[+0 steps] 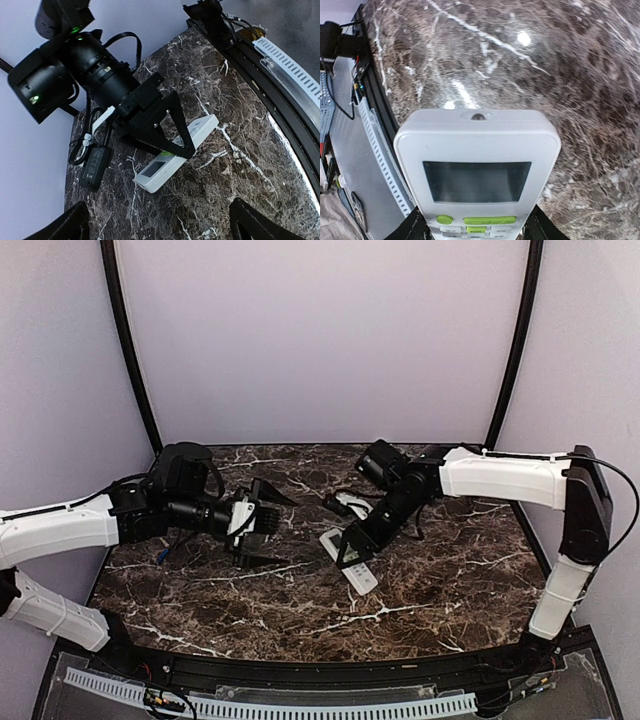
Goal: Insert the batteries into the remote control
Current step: Pass from the right arm to the left
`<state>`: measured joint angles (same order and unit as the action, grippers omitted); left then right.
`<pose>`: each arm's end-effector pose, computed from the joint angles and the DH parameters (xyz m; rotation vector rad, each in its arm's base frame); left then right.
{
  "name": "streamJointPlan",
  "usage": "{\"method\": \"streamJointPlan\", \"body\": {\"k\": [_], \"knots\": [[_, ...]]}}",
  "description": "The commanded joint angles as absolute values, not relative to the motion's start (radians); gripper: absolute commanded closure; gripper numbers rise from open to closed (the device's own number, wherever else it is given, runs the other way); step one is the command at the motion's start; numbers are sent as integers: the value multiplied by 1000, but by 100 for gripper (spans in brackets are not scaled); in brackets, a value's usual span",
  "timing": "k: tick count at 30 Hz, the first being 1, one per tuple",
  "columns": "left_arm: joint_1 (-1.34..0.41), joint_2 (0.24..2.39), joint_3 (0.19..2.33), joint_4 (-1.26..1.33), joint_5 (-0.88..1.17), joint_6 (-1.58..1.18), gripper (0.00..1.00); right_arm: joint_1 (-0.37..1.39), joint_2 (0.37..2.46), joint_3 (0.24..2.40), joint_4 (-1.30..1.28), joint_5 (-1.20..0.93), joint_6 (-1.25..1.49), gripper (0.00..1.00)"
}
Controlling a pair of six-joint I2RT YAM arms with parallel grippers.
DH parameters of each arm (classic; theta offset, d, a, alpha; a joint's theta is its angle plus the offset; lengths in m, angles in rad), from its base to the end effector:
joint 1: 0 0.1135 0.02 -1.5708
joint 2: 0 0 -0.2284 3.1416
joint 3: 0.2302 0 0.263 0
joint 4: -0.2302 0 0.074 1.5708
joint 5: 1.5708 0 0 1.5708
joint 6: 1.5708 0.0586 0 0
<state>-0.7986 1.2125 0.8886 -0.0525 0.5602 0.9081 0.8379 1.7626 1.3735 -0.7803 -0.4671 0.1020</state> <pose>0.1987 -0.2486 0.2573 1.6578 0.9586 -0.4699 0.2297 0.2946 0.1798 -1.1611 2.6262 0.8725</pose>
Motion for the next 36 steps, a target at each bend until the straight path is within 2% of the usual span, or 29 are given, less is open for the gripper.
{"method": "streamJointPlan", "body": {"k": [1, 5, 11, 15, 16, 18, 27, 29, 31, 33, 35, 36], "knots": [[-882, 1232, 859, -169, 410, 1145, 6, 899, 1814, 1447, -763, -564, 61, 76], [-966, 1278, 853, -170, 275, 1195, 22, 953, 1858, 1498, -778, -577, 47, 75], [-1006, 1331, 847, -171, 169, 1225, 35, 974, 1879, 1514, -773, -594, 41, 76], [-1008, 1340, 838, -147, 153, 1237, 43, 989, 1884, 1531, -769, -599, 39, 76], [-1008, 1351, 840, -145, 149, 1236, 48, 993, 1888, 1535, -771, -598, 35, 76], [-1008, 1370, 841, -140, 121, 1235, 53, 999, 1896, 1547, -777, -594, 29, 76], [-1017, 1371, 827, -101, 120, 1215, 72, 1008, 1919, 1563, -774, -597, 13, 76], [-1019, 1361, 822, -86, 133, 1202, 79, 1008, 1919, 1562, -767, -597, 11, 76], [-1021, 1348, 820, -76, 142, 1189, 93, 1008, 1917, 1554, -757, -597, 8, 76], [-1022, 1334, 819, -72, 150, 1174, 99, 1007, 1914, 1545, -748, -597, 6, 76], [-1023, 1320, 818, -66, 153, 1151, 100, 1005, 1908, 1535, -746, -591, 6, 75], [-1023, 1315, 818, -62, 154, 1141, 100, 1003, 1904, 1531, -748, -584, 6, 72]]}}
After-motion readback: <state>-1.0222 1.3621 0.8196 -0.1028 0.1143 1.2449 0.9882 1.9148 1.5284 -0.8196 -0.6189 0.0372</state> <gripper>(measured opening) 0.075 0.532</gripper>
